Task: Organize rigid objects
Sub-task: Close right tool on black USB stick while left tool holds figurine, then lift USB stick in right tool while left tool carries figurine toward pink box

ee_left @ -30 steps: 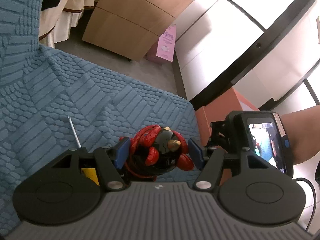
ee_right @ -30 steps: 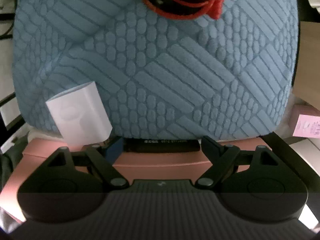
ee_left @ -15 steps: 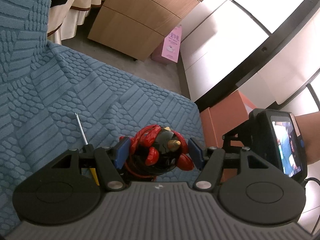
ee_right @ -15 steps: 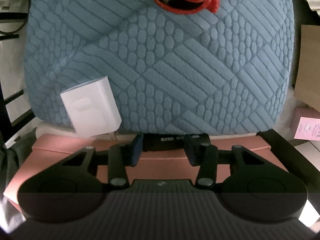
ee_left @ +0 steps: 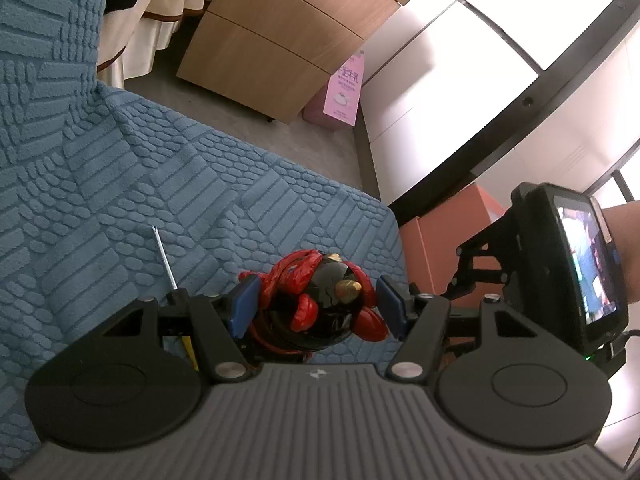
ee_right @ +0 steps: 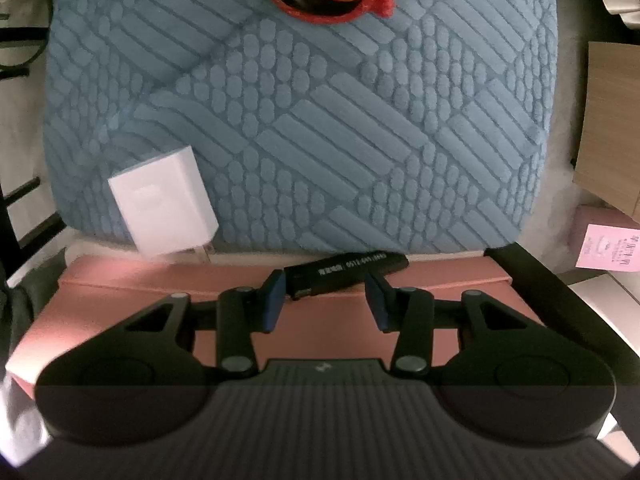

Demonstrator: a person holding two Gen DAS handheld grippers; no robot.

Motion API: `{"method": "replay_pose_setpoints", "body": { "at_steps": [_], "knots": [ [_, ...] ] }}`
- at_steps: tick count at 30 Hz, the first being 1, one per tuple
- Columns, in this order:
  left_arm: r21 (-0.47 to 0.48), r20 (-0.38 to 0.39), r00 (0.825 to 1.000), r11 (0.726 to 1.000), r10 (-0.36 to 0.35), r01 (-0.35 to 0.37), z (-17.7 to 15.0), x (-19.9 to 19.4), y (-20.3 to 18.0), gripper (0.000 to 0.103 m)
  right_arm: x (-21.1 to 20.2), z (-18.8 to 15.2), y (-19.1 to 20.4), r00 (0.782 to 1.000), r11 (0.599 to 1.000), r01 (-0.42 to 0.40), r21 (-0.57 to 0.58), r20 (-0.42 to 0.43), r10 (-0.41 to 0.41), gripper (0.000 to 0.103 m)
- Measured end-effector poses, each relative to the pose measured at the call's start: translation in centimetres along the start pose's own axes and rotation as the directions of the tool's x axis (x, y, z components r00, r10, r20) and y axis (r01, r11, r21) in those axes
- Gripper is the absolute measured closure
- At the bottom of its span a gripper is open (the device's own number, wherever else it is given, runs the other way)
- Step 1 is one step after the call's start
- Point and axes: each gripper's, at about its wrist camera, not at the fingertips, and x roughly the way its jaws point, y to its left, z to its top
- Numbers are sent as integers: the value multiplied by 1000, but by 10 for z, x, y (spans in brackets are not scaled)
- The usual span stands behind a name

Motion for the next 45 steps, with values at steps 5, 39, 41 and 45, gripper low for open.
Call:
{"method": "replay_pose_setpoints", "body": {
  "at_steps": [5, 39, 41, 45],
  "knots": [
    [-6, 1, 1000, 1000, 1, -1, 0, 0, 0, 34, -6, -3, -10, 1000, 1000, -12, 7, 4, 12, 52],
    [-17, -4, 1000, 1000, 11, -11, 0, 1, 4, 34, 64, 45, -37, 989, 997, -67, 49, -130, 73, 4],
    [-20, -2, 1000, 1000, 13, -13, 0, 0, 4, 34, 68, 47, -39, 985, 993, -105, 55, -134, 112, 1],
    [-26, 2, 1000, 1000, 16, -16, 1, -1, 5, 34, 72, 49, -38, 976, 989, -141, 43, -159, 146, 12]
  ]
}}
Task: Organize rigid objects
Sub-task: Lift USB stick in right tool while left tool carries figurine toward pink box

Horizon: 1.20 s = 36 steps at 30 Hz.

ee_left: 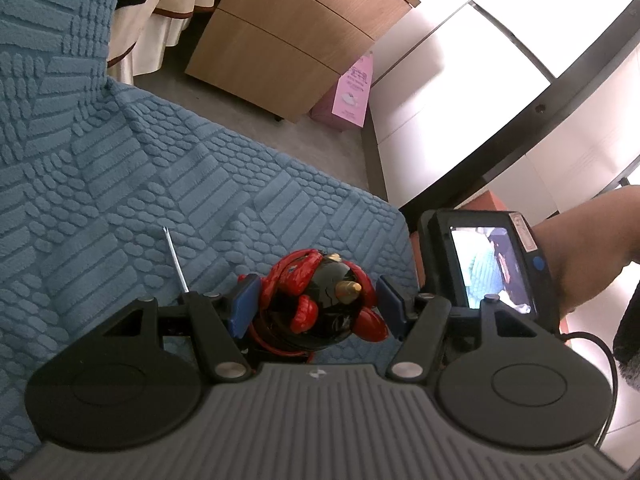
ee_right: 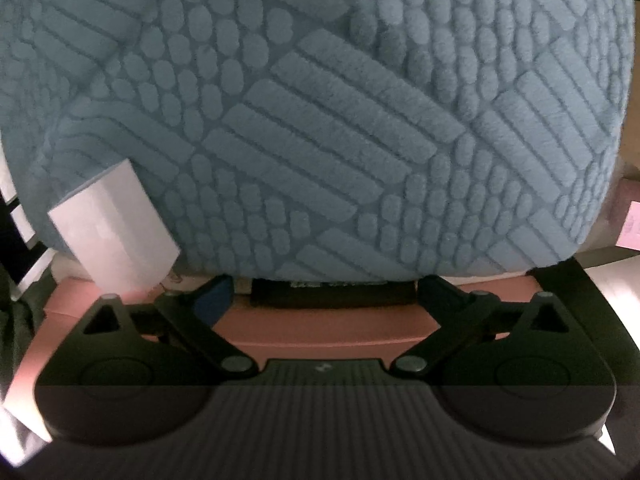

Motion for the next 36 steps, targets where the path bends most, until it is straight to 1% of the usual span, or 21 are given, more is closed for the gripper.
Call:
{"method": "replay_pose_setpoints", "body": {
  "at_steps": [1, 3, 6, 9, 15, 19, 23, 26, 28, 29, 30, 33, 35, 36],
  "knots": [
    [-1, 0, 1000, 1000, 1, -1, 0, 0, -1, 34, 0, 0, 0, 1000, 1000, 0, -2, -4, 0, 18],
    [-1, 0, 1000, 1000, 3, -3, -1, 0, -1, 34, -3, 0, 0, 1000, 1000, 5, 8, -5, -5, 18],
    [2, -2, 1000, 1000, 3, -3, -1, -1, -2, 34, -5, -4, 1, 1000, 1000, 0, 24, 29, -1, 18],
    [6, -2, 1000, 1000, 2, -2, -1, -1, -3, 34, -4, -14, 6, 997, 999, 15, 31, 71, -17, 18],
    [22, 3, 1000, 1000, 4, -4, -5, -4, -7, 34, -20, -41, 21, 991, 997, 59, 47, 113, -64, 18],
    [36, 6, 1000, 999, 6, -6, -10, -10, -9, 34, -39, -56, 30, 981, 992, 98, 78, 160, -109, 18],
    [59, 12, 1000, 998, 4, -5, -19, -20, -13, 34, -61, -75, 39, 963, 983, 117, 140, 226, -147, 18],
    [90, 19, 1000, 996, 11, -13, -25, -27, -17, 34, -78, -87, 45, 939, 973, 119, 199, 295, -175, 18],
    [106, 26, 1000, 994, 18, -20, -29, -33, -19, 34, -89, -93, 49, 915, 964, 112, 241, 353, -195, 18],
    [109, 30, 999, 994, 20, -23, -31, -36, -19, 34, -100, -87, 52, 902, 959, 103, 265, 381, -202, 18],
    [109, 34, 999, 994, 21, -25, -32, -38, -20, 34, -105, -90, 55, 884, 952, 93, 293, 416, -215, 18],
    [103, 39, 999, 994, 19, -23, -36, -44, -19, 34, -119, -93, 63, 819, 920, 33, 390, 517, -249, 18],
    [99, 41, 999, 995, 21, -25, -37, -47, -19, 34, -124, -94, 67, 784, 903, -15, 429, 566, -255, 18],
    [98, 42, 999, 995, 22, -26, -37, -47, -18, 34, -123, -91, 71, 773, 894, -42, 445, 582, -253, 18]
  ]
}}
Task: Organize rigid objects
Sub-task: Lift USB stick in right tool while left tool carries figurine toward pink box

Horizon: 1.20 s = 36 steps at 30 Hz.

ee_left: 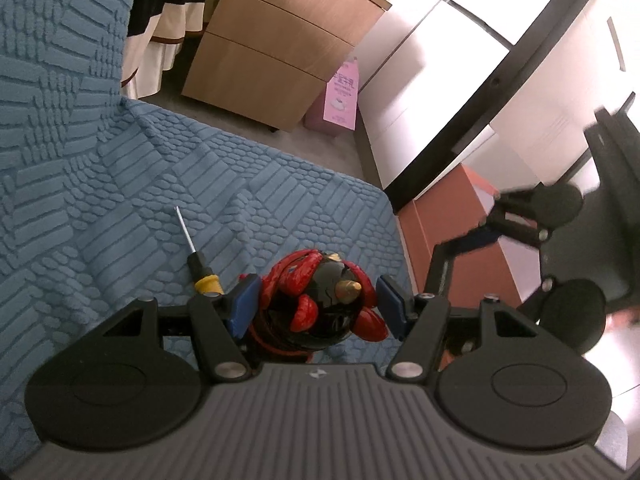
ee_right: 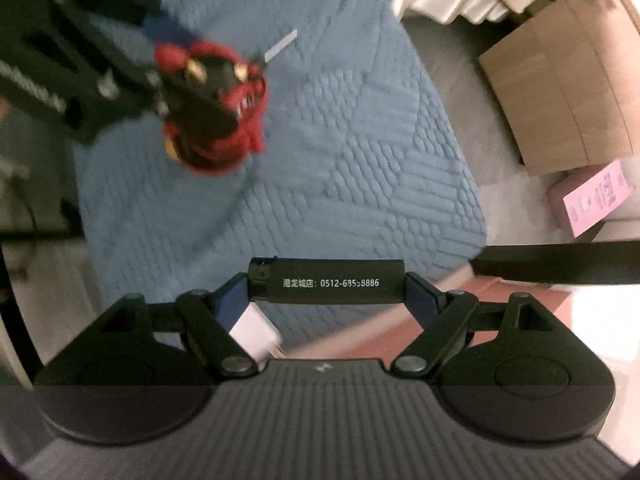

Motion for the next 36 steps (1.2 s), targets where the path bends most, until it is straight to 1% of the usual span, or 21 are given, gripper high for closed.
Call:
{"method": "replay_pose_setpoints", "body": {
  "at_steps": [2, 3, 5, 8, 9, 10, 13, 15, 16, 17, 18, 19, 21, 22, 24, 27, 30, 36],
  "knots": [
    [1, 0, 1000, 1000, 3, -3, -1, -1, 0, 34, 3, -4, 7, 999, 998, -28, 60, 43, 25, 18],
    [2, -1, 1000, 1000, 5, -5, -1, -1, 0, 34, 7, -5, 10, 998, 996, -27, 91, 56, 22, 18],
    [6, -3, 1000, 1000, 13, -13, -2, -1, 0, 34, 9, -8, 15, 995, 985, -10, 173, 95, -7, 18],
    [13, -6, 1000, 1000, 22, -22, -4, -1, -1, 34, 12, -11, 25, 992, 968, 2, 249, 118, -33, 18],
    [14, -6, 1000, 1000, 23, -23, -4, -2, -2, 34, 16, -13, 25, 993, 958, -11, 288, 115, -23, 18],
    [13, -6, 1000, 1000, 23, -23, -5, -2, -2, 34, 18, -15, 26, 994, 938, -20, 347, 110, -20, 18],
    [4, -9, 1000, 1000, 23, -23, -7, -4, -1, 34, 23, -23, 32, 987, 899, -56, 434, 159, -15, 18],
    [-5, -14, 1000, 1000, 24, -24, -10, -5, -1, 34, 23, -28, 35, 988, 852, -60, 519, 154, -24, 18],
    [-9, -19, 999, 1000, 25, -26, -11, -5, -1, 34, 21, -30, 39, 984, 839, -82, 538, 177, -18, 18],
    [-2, -23, 999, 1000, 30, -30, -12, -5, -2, 34, 17, -32, 44, 980, 836, -92, 541, 198, -21, 18],
    [8, -22, 999, 999, 40, -40, -14, -6, -4, 34, 14, -33, 46, 978, 827, -91, 555, 206, -31, 18],
    [14, -22, 999, 999, 47, -46, -15, -7, -5, 34, 12, -35, 48, 977, 808, -96, 581, 212, -36, 18],
    [12, -22, 999, 999, 49, -49, -16, -9, -7, 34, 7, -39, 50, 971, 782, -130, 610, 239, -25, 18],
    [7, -23, 998, 999, 51, -51, -15, -11, -7, 34, 4, -42, 52, 969, 773, -125, 622, 244, -41, 18],
    [-2, -23, 998, 998, 61, -61, -15, -15, -11, 34, -2, -44, 53, 965, 770, -116, 628, 256, -63, 18],
    [22, -21, 998, 998, 64, -64, -13, -24, -21, 34, -11, -49, 49, 960, 758, -126, 640, 271, -69, 18],
    [22, -23, 997, 997, 68, -67, -10, -35, -29, 34, -26, -55, 42, 957, 752, -108, 650, 272, -98, 18],
    [8, -17, 999, 999, 44, -44, 6, -54, -53, 34, -63, -72, 24, 941, 714, -113, 691, 305, -146, 18]
  ]
}}
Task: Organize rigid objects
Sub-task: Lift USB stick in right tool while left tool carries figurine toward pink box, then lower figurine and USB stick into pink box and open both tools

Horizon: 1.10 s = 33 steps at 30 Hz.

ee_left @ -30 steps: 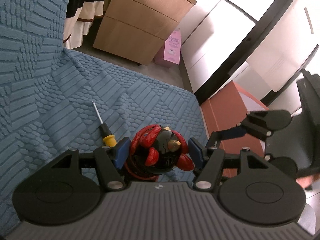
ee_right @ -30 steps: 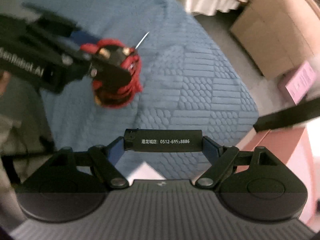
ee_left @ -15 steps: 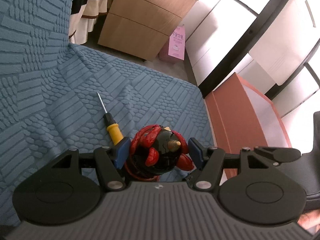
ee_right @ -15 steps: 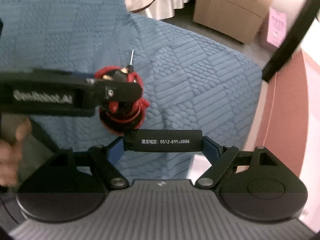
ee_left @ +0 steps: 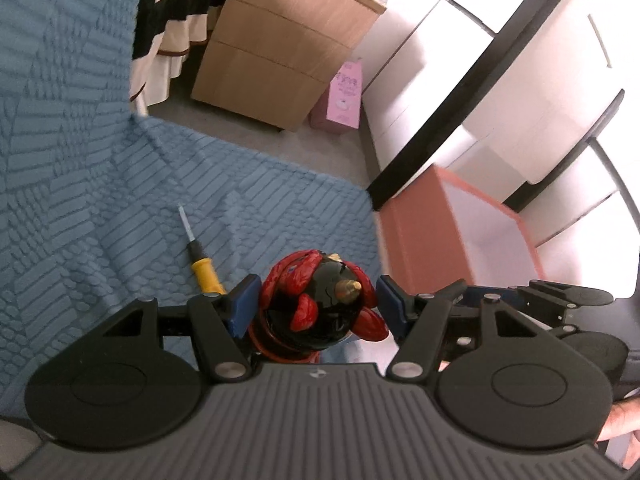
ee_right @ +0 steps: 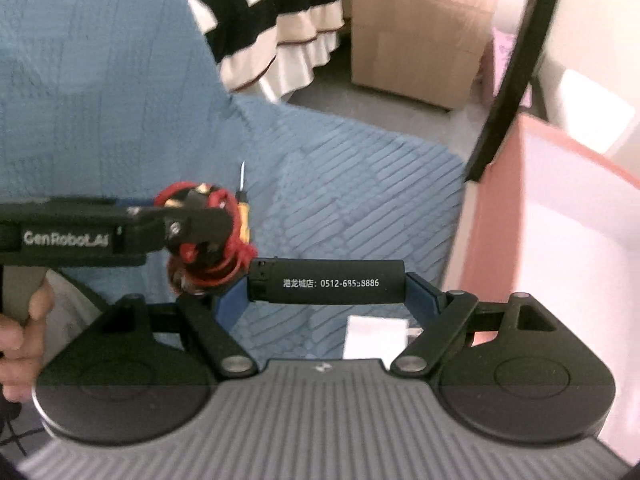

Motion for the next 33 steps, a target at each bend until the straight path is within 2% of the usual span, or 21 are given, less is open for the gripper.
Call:
{"method": "replay_pose_setpoints", "body": {
  "at_steps": [9, 18, 26, 33],
  "knots": [
    [67, 11, 999, 997, -43, 42, 37, -13, -64, 34, -55, 21, -42, 993, 996, 51, 71, 103, -58, 18],
    [122, 0, 996, 989, -88, 87, 55, 2, -142, 34, -94, 16, -98, 981, 987, 113, 116, 146, -129, 18],
    [172, -52, 993, 979, -105, 112, 45, 41, -212, 34, -106, -9, -160, 979, 974, 130, 188, 128, -156, 18],
    [187, -124, 989, 976, -85, 108, 21, 93, -249, 34, -88, -42, -195, 980, 963, 157, 221, 85, -179, 18]
  ]
}}
